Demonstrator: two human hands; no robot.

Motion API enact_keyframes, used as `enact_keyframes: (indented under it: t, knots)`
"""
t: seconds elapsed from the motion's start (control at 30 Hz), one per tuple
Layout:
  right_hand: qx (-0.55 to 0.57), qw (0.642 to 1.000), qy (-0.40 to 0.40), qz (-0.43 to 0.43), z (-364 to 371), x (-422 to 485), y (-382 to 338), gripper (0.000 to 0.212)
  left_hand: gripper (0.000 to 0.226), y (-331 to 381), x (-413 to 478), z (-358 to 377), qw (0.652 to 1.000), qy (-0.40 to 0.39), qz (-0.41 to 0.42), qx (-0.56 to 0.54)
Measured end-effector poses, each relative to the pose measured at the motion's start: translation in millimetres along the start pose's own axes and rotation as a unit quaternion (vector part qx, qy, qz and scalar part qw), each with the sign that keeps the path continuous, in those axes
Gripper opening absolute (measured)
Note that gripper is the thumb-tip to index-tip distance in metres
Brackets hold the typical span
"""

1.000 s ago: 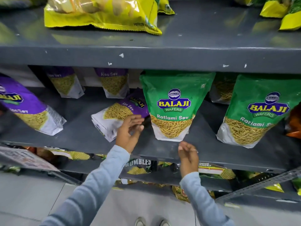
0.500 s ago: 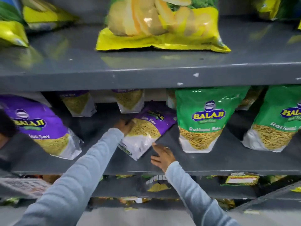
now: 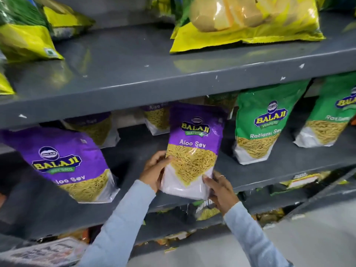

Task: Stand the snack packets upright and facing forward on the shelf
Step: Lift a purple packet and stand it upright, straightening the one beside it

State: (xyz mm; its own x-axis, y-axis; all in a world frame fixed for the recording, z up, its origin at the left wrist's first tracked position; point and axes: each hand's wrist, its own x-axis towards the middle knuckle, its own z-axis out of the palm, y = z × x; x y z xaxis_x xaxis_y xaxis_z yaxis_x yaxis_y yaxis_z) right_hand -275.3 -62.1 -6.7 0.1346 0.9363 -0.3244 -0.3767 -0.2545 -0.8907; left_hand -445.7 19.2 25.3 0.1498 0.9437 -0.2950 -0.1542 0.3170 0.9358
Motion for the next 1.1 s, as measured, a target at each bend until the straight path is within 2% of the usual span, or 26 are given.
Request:
enact_keyframes:
  t: [0.13, 0.2, 0.3, 0.37, 0.43, 0.5, 0.77, 0.97, 1.1]
  knots:
    - [-0.003, 1.0, -0.029, -0.004, -7, -26, -4, 0.025, 0.042, 2, -50, -15, 0.998, -0.06, 0.007, -0.036]
    - [0.009, 0.998, -0.066, -0.016, -9, -42, -7, 0.028, 0.055, -2, -76, -21, 0.996, -0.057, 0.008, -0.062]
    - [0.028, 0.994, -0.102, -0.013, -11, -67, -10, 0.036, 0.062, -10, -108, -30, 0.995, -0.037, -0.017, -0.087]
    - [0.032, 0.994, -0.107, -0.009, -13, -83, -9, 0.048, 0.062, -13, -125, -33, 0.994, -0.047, -0.04, -0.095]
    - [0.027, 0.994, -0.103, -0.004, -16, -95, -7, 0.07, 0.071, -17, -138, -34, 0.992, -0.06, -0.061, -0.095]
    - [0.013, 0.996, -0.091, -0.004, -18, -102, -6, 0.078, 0.076, -21, -148, -33, 0.991, -0.062, -0.069, -0.097]
    - [0.008, 0.993, -0.113, -0.021, -20, -105, -14, 0.073, 0.072, -20, -158, -23, 0.99, -0.059, -0.06, -0.117]
    - [-0.002, 0.992, -0.117, -0.042, -23, -92, -19, 0.073, 0.053, -16, -148, -21, 0.995, -0.066, -0.02, -0.069]
    - [-0.069, 0.988, -0.113, -0.085, -22, -63, -29, 0.043, 0.058, -12, -125, -24, 0.996, -0.064, 0.055, 0.006]
